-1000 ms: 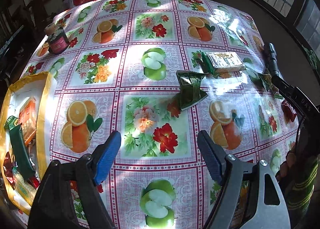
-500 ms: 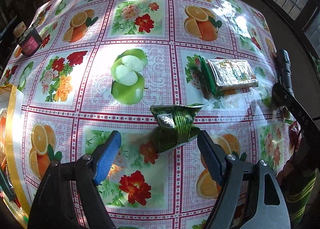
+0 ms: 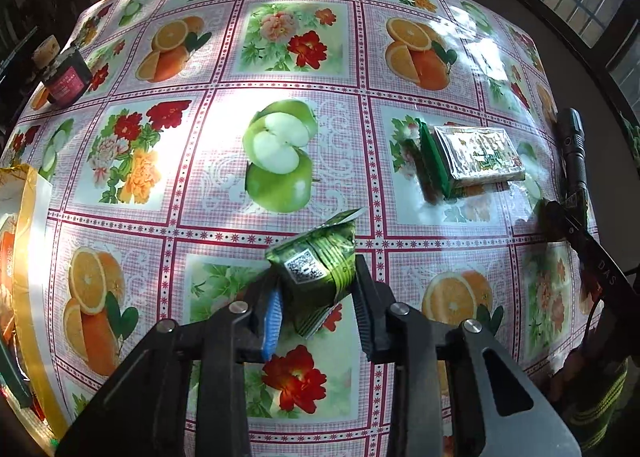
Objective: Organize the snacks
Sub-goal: 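Grasp the green garlic-pea bag with the left gripper while the right gripper grasps it too, then carry the green garlic-pea bag over the yellow tray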
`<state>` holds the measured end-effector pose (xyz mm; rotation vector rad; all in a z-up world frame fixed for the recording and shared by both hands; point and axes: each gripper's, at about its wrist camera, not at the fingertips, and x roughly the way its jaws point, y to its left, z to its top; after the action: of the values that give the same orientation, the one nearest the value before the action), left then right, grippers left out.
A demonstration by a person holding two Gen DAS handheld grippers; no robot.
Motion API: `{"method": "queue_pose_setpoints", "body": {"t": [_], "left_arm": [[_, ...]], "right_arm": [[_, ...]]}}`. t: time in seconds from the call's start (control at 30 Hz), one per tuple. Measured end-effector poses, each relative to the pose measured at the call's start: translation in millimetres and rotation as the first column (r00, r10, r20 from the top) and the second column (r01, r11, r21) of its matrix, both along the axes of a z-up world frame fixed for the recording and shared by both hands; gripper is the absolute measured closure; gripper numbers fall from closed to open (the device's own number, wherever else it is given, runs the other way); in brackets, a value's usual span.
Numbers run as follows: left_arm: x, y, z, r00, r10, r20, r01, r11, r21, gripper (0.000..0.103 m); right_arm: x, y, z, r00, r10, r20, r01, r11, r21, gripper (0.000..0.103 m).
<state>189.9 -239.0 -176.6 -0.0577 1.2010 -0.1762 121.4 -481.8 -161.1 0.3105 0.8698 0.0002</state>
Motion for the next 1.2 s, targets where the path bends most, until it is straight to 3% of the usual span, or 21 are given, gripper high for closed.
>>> {"method": "queue_pose_setpoints", "body": {"t": [0.2,0.27,0.5,0.83,1.2], "left_arm": [[-39,37,7,1.000,0.012,-0.004,-0.012,0.999,-0.035,0.071],[-53,51,11,1.000,0.019,-0.002,-0.019,0.998,-0.054,0.071],[-102,86,16,1.000,0.021,-0.011,-0.022,0.993,-0.113,0.071],[-150,116,18,0.998,0.060,-0.011,-0.061,0.995,-0.081,0.071],[-175,115,26,0.999,0.049,0.015,-0.049,0.999,-0.015,0.071]], "right_arm": [[-40,42,11,0.990,0.136,0.041,-0.139,0.987,0.083,0.071],[-54,56,13,0.980,0.190,0.058,-0.196,0.971,0.138,0.071],[-95,107,14,0.939,0.341,0.054,-0.345,0.917,0.199,0.071],[-127,161,14,0.880,0.471,0.057,-0.471,0.854,0.223,0.071],[-141,185,18,0.854,0.516,0.063,-0.516,0.829,0.214,0.071]]}}
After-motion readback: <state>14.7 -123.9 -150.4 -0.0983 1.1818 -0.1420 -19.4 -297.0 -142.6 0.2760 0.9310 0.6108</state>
